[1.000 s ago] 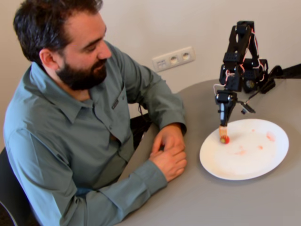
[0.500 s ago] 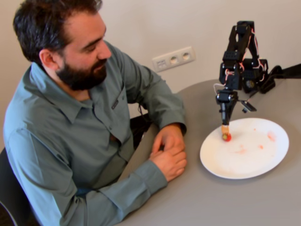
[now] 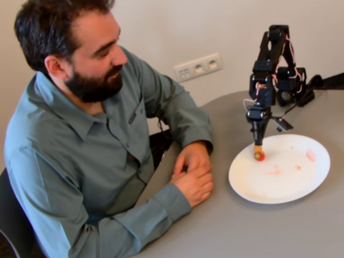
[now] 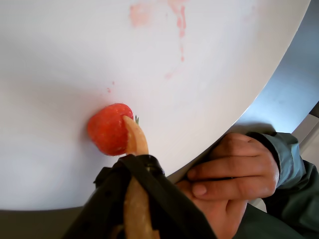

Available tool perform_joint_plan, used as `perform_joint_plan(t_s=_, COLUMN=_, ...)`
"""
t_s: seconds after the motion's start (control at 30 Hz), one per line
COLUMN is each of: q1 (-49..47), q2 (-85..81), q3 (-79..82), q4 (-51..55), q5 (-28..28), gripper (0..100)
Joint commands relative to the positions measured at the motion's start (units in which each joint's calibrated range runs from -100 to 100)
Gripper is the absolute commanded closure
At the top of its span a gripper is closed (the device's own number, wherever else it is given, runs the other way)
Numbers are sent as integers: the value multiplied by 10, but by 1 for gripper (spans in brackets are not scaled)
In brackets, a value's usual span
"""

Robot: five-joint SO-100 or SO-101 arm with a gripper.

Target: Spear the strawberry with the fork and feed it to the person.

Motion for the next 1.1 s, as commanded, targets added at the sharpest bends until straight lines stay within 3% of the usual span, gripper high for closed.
perform_joint_plan(t_s=0.0, q1=3, q2=-5, q3=-23, q4=15, q5=-2, gripper=99)
perform_joint_plan(t_s=0.47, q1=-3, q2=-5, q3=-244, q4=133, q5=-10, gripper=99)
perform_joint_plan(t_s=0.6, q1=3, q2=-5, q3=-374, q4=191, q5=-7, gripper=99)
perform_joint_plan(t_s=0.87, q1=15, q2=5, q3=-541, q4=199, q5=102, gripper=99)
perform_joint_plan(t_s=1.07, q1=45, q2=6, q3=-573, q4=168, q5=144, gripper=99)
